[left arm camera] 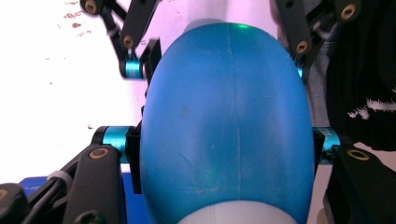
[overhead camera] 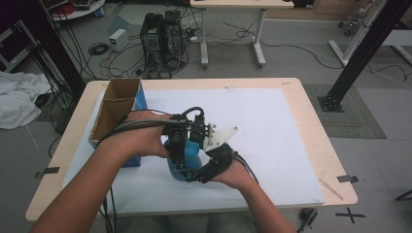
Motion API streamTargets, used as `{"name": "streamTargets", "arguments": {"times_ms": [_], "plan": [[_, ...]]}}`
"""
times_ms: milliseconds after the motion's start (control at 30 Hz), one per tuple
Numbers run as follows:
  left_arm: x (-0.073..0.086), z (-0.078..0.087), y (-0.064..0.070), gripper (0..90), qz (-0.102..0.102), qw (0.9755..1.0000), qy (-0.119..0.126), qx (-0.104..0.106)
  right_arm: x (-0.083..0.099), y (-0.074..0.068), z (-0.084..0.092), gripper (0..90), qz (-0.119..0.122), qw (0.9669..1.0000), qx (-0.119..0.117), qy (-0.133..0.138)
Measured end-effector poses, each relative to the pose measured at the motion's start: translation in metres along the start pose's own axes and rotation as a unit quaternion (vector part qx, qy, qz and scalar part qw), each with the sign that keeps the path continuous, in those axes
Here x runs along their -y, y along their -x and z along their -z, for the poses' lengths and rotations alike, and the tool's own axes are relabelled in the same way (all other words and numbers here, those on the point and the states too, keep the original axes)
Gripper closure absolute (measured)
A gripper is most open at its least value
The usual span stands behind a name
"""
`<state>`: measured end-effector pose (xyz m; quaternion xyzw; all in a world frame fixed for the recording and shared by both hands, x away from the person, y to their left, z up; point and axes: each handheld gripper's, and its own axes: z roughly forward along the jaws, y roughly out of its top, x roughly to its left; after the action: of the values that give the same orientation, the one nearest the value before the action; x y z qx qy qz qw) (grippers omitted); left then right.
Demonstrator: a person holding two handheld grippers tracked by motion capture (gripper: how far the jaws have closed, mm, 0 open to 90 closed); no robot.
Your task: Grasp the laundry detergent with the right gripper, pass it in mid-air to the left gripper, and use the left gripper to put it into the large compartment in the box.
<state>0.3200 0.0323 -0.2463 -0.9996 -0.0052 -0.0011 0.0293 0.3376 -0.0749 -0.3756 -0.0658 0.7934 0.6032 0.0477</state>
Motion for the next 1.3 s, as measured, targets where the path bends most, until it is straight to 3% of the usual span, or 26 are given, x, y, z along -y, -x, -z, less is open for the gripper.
{"name": "streamTargets", "arguments": {"times_ms": [33,67,100,133,167,200,367,400,433,500,533,567,633,667,900,1100,1167,1300], "plan": [[0.001,0.001,-0.001,40.2,0.003,1.0000,0.001,-0.001,-0.001,-0.001,0.003,22.3,-0.009,0.9999,0.003,-0.004],[0.002,0.002,-0.002,40.1,0.008,1.0000,0.000,0.001,-0.001,0.002,0.006,21.7,0.014,0.9999,0.008,-0.001],[0.003,0.002,-0.003,40.1,0.010,0.9999,-0.001,0.002,-0.021,-0.046,0.036,20.4,-0.352,0.9098,0.021,-0.219],[0.005,0.003,-0.004,40.2,0.015,0.9999,0.000,0.001,-0.003,-0.015,0.021,19.1,-0.108,0.9914,0.013,-0.074],[0.005,0.005,-0.007,40.1,0.003,1.0000,0.000,-0.008,-0.003,-0.013,0.023,17.8,-0.095,0.9928,0.012,-0.071],[0.007,0.006,-0.006,40.2,0.022,0.9997,0.000,0.004,-0.003,-0.012,0.026,17.1,-0.097,0.9925,0.016,-0.073],[0.014,0.016,-0.013,40.1,0.031,0.9995,-0.002,0.001,-0.009,-0.009,0.042,13.7,-0.097,0.9908,0.031,-0.089],[0.015,0.018,-0.013,40.1,0.034,0.9994,-0.003,0.002,-0.011,-0.012,0.049,13.7,-0.119,0.9861,0.043,-0.108],[0.016,0.020,-0.014,40.1,0.036,0.9993,-0.002,0.004,-0.012,-0.009,0.050,13.7,-0.111,0.9874,0.043,-0.104],[0.018,0.023,-0.016,40.1,0.046,0.9989,-0.003,0.005,-0.016,-0.008,0.057,13.6,-0.113,0.9850,0.049,-0.121],[0.019,0.025,-0.015,40.1,0.057,0.9983,-0.002,0.011,-0.018,-0.006,0.058,13.5,-0.106,0.9860,0.051,-0.118],[0.020,0.027,-0.017,40.1,0.054,0.9985,-0.001,0.005,-0.019,-0.005,0.061,13.2,-0.105,0.9849,0.054,-0.126],[0.023,0.033,-0.020,40.0,0.068,0.9977,-0.001,0.007,-0.023,-0.004,0.067,13.2,-0.115,0.9810,0.060,-0.145],[0.024,0.036,-0.021,40.1,0.073,0.9973,-0.001,0.007,-0.023,-0.003,0.068,13.2,-0.111,0.9811,0.062,-0.146],[0.038,0.059,-0.034,40.0,0.130,0.9914,0.000,0.004,-0.026,0.004,0.080,13.0,-0.115,0.9778,0.066,-0.162],[0.054,0.081,-0.043,39.9,0.157,0.9876,-0.003,0.005,-0.032,0.006,0.087,12.8,-0.111,0.9758,0.069,-0.176],[0.063,0.090,-0.047,39.9,0.170,0.9853,-0.001,0.008,-0.032,0.007,0.089,12.8,-0.118,0.9734,0.070,-0.183],[0.079,0.101,-0.054,39.9,0.199,0.9799,0.008,0.012,-0.030,0.008,0.093,12.8,-0.121,0.9722,0.078,-0.184]]}}
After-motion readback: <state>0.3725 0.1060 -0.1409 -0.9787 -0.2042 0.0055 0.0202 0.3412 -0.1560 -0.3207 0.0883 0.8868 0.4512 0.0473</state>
